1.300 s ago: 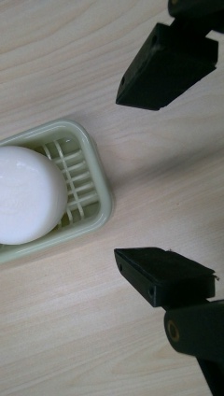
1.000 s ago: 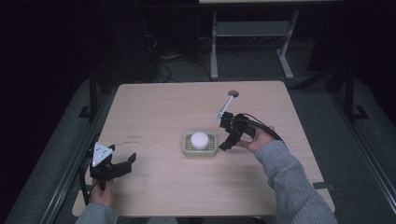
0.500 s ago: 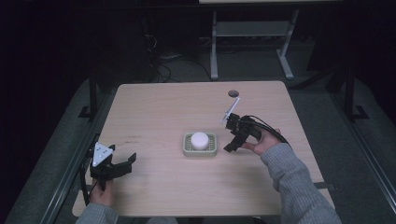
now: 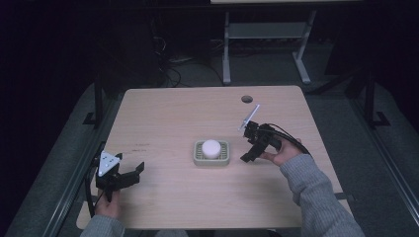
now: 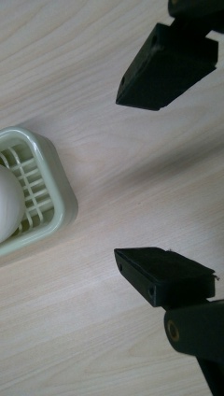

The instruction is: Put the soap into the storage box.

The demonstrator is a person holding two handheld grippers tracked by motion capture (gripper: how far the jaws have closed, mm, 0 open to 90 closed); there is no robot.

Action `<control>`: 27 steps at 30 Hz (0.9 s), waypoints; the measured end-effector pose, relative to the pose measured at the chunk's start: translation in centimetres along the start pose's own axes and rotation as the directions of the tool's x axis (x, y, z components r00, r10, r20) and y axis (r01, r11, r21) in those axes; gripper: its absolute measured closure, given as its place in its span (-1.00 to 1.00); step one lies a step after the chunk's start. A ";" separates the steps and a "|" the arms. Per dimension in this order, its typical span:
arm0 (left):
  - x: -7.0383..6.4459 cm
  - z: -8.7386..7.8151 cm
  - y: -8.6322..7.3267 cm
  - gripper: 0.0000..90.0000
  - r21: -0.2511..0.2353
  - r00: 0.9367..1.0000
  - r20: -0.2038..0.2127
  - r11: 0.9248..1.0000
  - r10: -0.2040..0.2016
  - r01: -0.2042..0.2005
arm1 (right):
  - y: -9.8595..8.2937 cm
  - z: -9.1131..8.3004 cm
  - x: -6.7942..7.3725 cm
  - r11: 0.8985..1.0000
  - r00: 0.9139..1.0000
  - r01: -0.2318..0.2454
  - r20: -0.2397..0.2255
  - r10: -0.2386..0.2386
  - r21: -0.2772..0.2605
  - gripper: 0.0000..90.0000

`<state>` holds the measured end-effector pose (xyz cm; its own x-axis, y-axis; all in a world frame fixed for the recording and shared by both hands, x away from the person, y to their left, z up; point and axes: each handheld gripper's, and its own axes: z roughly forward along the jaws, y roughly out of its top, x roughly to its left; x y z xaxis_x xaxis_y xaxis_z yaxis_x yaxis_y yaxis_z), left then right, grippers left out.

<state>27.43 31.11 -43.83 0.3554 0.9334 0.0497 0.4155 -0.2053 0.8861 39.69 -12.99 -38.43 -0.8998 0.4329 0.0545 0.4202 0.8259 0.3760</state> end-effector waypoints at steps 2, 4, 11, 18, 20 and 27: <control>0.0 0.0 0.0 -0.71 0.000 1.000 -0.001 1.000 -0.002 0.002 | -0.2 0.0 0.0 1.000 1.000 -0.001 0.001 0.001 -0.004 -0.54; 0.0 0.0 0.0 -0.71 0.000 1.000 0.000 1.000 -0.001 0.001 | -0.4 -0.1 -0.1 1.000 1.000 -0.003 0.000 0.003 -0.005 -0.54; 0.0 0.0 0.0 -0.71 0.001 1.000 -0.003 1.000 0.002 -0.002 | -1.3 -0.1 -0.2 1.000 1.000 -0.018 0.002 0.018 -0.011 -0.54; 0.0 -0.1 0.0 -0.71 0.002 1.000 -0.003 1.000 0.003 -0.003 | -2.0 -0.1 -0.2 1.000 1.000 -0.028 0.003 0.029 -0.011 -0.54; 0.0 -0.1 0.0 -0.71 0.002 1.000 -0.004 1.000 0.002 -0.002 | -2.2 -0.1 -0.2 0.999 1.000 -0.030 0.004 0.030 -0.011 -0.53; 0.0 0.0 0.0 -0.71 0.002 1.000 -0.004 1.000 0.005 -0.005 | -3.0 -0.2 -0.3 0.999 0.999 -0.045 0.004 0.045 -0.008 -0.53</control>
<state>27.40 31.14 -43.81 0.3541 0.9336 0.0554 0.4157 -0.2102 0.8849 38.68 -15.69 -39.38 -0.8793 0.4713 0.0679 0.4596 0.8027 0.3801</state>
